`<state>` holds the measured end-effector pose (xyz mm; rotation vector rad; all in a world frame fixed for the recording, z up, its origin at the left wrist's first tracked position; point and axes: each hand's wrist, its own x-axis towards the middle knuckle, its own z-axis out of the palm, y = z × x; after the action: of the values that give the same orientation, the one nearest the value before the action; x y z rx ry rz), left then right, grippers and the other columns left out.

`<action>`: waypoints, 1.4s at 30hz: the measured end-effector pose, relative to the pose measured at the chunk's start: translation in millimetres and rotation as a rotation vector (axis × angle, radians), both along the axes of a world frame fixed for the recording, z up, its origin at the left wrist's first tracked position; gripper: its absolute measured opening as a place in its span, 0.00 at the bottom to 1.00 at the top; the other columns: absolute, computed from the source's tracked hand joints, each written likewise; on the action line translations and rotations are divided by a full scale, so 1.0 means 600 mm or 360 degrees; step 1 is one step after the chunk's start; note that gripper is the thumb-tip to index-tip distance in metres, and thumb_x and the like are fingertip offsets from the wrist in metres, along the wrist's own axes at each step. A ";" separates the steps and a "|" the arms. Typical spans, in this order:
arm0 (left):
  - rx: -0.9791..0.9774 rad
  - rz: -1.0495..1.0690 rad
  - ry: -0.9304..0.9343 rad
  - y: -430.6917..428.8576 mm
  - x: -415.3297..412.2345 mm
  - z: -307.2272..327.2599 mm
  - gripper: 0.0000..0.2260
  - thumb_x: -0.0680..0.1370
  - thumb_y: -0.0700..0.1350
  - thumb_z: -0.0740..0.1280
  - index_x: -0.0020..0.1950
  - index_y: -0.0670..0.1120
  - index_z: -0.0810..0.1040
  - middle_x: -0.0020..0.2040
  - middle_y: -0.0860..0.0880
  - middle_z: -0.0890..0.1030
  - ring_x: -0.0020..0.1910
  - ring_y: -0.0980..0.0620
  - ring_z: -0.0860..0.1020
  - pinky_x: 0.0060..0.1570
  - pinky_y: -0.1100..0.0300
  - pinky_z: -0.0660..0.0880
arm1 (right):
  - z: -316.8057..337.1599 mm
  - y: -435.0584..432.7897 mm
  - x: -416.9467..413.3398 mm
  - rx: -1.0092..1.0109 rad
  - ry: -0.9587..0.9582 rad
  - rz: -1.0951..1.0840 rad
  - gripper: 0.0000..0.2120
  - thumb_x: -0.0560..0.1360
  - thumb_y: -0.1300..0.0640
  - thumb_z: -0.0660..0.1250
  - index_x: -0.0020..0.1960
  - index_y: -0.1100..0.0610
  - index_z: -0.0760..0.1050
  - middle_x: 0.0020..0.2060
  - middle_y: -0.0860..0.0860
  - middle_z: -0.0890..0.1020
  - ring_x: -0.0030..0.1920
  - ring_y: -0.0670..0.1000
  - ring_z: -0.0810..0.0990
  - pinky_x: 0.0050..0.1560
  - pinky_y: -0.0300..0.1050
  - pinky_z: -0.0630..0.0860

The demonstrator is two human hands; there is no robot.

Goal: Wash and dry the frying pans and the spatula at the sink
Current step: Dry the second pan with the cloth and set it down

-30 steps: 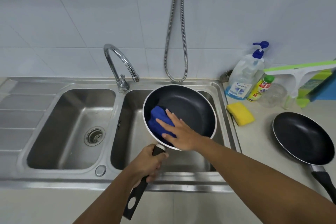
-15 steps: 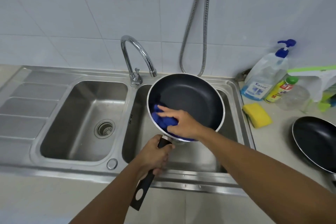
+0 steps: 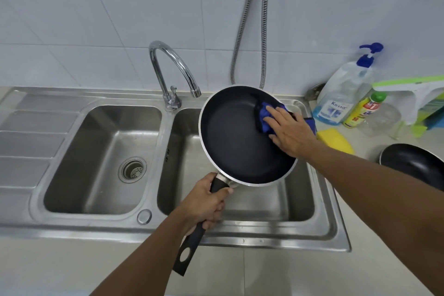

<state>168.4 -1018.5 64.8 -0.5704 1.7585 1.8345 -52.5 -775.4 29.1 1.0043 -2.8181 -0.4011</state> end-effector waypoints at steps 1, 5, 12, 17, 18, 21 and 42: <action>0.0015 0.0009 0.0002 0.001 0.000 0.000 0.06 0.83 0.45 0.67 0.59 0.51 0.73 0.32 0.46 0.67 0.24 0.53 0.62 0.22 0.62 0.61 | 0.002 -0.010 0.002 -0.0111 -0.0034 -0.0047 0.26 0.76 0.51 0.67 0.72 0.56 0.70 0.76 0.56 0.68 0.69 0.61 0.71 0.63 0.59 0.69; 0.0040 0.0026 -0.0012 0.005 0.000 0.002 0.07 0.84 0.43 0.66 0.61 0.50 0.72 0.32 0.45 0.67 0.23 0.53 0.62 0.23 0.62 0.60 | -0.004 -0.035 0.047 -0.0852 -0.0712 -0.0114 0.23 0.71 0.60 0.67 0.66 0.59 0.74 0.64 0.59 0.73 0.62 0.64 0.74 0.67 0.54 0.68; 0.0014 0.0024 -0.0017 0.016 0.005 -0.001 0.07 0.84 0.44 0.66 0.60 0.47 0.71 0.30 0.47 0.68 0.22 0.54 0.61 0.21 0.64 0.60 | 0.016 -0.099 0.161 -0.1215 -0.1262 0.0239 0.14 0.75 0.55 0.73 0.60 0.48 0.82 0.66 0.42 0.75 0.64 0.43 0.76 0.68 0.37 0.68; 0.0073 0.0019 -0.0007 0.022 0.017 0.007 0.11 0.84 0.43 0.66 0.63 0.42 0.68 0.31 0.47 0.66 0.23 0.54 0.60 0.20 0.64 0.59 | -0.010 -0.048 0.095 -0.0745 -0.0479 0.0089 0.18 0.74 0.49 0.58 0.61 0.47 0.75 0.67 0.47 0.74 0.57 0.57 0.74 0.57 0.57 0.76; 0.0062 -0.0005 -0.0005 0.021 0.019 0.010 0.11 0.84 0.43 0.66 0.63 0.42 0.68 0.30 0.47 0.66 0.23 0.54 0.60 0.21 0.64 0.59 | -0.018 -0.039 0.070 -0.0737 -0.0406 -0.0030 0.20 0.74 0.48 0.55 0.63 0.50 0.74 0.68 0.51 0.74 0.62 0.61 0.74 0.64 0.60 0.73; 0.0046 -0.0104 0.0013 0.024 0.020 0.021 0.09 0.84 0.44 0.66 0.62 0.45 0.69 0.30 0.48 0.66 0.22 0.54 0.61 0.20 0.63 0.60 | -0.013 -0.042 0.012 -0.0950 -0.0533 -0.0359 0.18 0.81 0.53 0.53 0.69 0.53 0.68 0.78 0.56 0.63 0.80 0.61 0.56 0.78 0.58 0.58; 0.0034 0.0061 -0.0018 0.026 0.016 0.001 0.06 0.85 0.45 0.64 0.61 0.50 0.71 0.30 0.48 0.68 0.23 0.54 0.62 0.21 0.63 0.60 | 0.056 -0.079 0.149 -0.1267 -0.1488 0.0110 0.11 0.69 0.60 0.74 0.50 0.49 0.86 0.49 0.44 0.85 0.50 0.46 0.83 0.58 0.45 0.78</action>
<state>178.0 -1002.9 65.6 -0.6092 1.7296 1.8702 37.1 -822.7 62.6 1.2470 -3.0642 1.4344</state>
